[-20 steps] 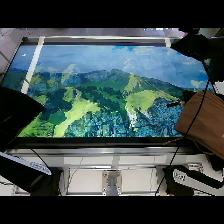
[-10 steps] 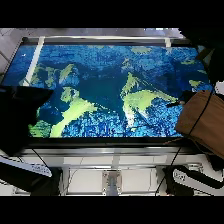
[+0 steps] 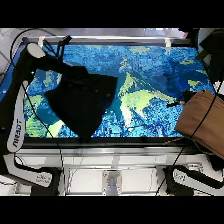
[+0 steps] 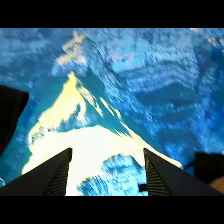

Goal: Fold the clothes and pants, and hang the long-sleeved shirts on hangers.

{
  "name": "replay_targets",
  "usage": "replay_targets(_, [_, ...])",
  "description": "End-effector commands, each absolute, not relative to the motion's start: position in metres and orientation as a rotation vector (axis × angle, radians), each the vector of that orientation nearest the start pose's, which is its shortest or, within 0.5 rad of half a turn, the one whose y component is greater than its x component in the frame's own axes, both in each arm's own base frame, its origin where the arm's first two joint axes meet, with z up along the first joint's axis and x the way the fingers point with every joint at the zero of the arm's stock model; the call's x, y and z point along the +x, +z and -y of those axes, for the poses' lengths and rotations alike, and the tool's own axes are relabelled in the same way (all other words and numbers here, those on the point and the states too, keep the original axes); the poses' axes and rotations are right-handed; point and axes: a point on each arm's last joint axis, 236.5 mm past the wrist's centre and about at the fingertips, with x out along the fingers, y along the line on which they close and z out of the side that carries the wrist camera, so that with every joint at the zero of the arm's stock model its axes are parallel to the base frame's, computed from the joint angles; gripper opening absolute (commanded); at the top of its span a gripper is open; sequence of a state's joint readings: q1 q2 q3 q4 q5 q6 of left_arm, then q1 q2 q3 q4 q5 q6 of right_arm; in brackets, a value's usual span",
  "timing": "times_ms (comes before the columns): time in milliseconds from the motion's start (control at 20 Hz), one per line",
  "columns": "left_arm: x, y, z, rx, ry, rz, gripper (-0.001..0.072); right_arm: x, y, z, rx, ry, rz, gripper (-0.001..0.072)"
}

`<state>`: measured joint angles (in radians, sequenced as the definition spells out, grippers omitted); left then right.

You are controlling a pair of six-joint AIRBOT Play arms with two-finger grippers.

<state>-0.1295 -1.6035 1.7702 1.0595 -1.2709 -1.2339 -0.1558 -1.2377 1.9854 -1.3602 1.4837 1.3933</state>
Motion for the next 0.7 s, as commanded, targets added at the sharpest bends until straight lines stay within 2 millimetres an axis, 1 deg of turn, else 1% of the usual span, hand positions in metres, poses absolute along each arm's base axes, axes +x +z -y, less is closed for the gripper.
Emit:
replay_targets(0, [0.521,0.147,0.062,0.233,-0.163,-0.882,0.0688,0.385,0.263,0.032,-0.066,0.059,-0.906,0.0484])
replay_targets(50, [0.518,0.149,0.002,0.226,0.005,-0.908,0.0688,0.384,0.241,0.028,-0.047,0.08,-0.965,0.0484])
replay_targets(100, [0.51,0.14,-0.042,0.175,0.101,-0.957,0.0687,0.381,0.21,0.015,-0.002,0.137,-1.043,0.0484])
replay_targets(150, [0.496,0.118,-0.077,0.083,0.147,-1.026,0.0687,0.374,0.176,-0.006,0.069,0.222,-1.125,0.0484])
replay_targets(200, [0.483,0.091,-0.097,-0.04,0.154,-1.085,0.0687,0.363,0.139,-0.037,0.175,0.333,-1.206,0.0484])
replay_targets(250, [0.471,0.06,-0.106,-0.177,0.121,-1.131,0.0687,0.356,0.106,-0.068,0.28,0.437,-1.24,0.0484])
replay_targets(350, [0.459,0.015,-0.113,-0.38,0.038,-1.154,0.0688,0.339,0.043,-0.132,0.512,0.552,-1.254,0.0486])
replay_targets(400, [0.459,0.001,-0.116,-0.473,0.031,-1.157,0.0688,0.321,0.012,-0.165,0.614,0.593,-1.275,0.0498])
replay_targets(450, [0.461,-0.012,-0.119,-0.544,0.027,-1.163,0.0689,0.299,-0.014,-0.196,0.691,0.622,-1.295,0.0506])
replay_targets(500, [0.465,-0.024,-0.119,-0.589,0.021,-1.17,0.0692,0.284,-0.033,-0.22,0.742,0.624,-1.298,0.0575])
replay_targets(550, [0.469,-0.033,-0.118,-0.605,0.018,-1.171,0.0692,0.271,-0.05,-0.239,0.761,0.606,-1.299,0.0632])
replay_targets(600, [0.476,-0.04,-0.116,-0.601,0.006,-1.159,0.0692,0.259,-0.06,-0.254,0.751,0.603,-1.312,0.0633])
replay_targets(650, [0.486,-0.042,-0.113,-0.594,-0.005,-1.129,0.0692,0.247,-0.066,-0.269,0.711,0.624,-1.329,0.063])
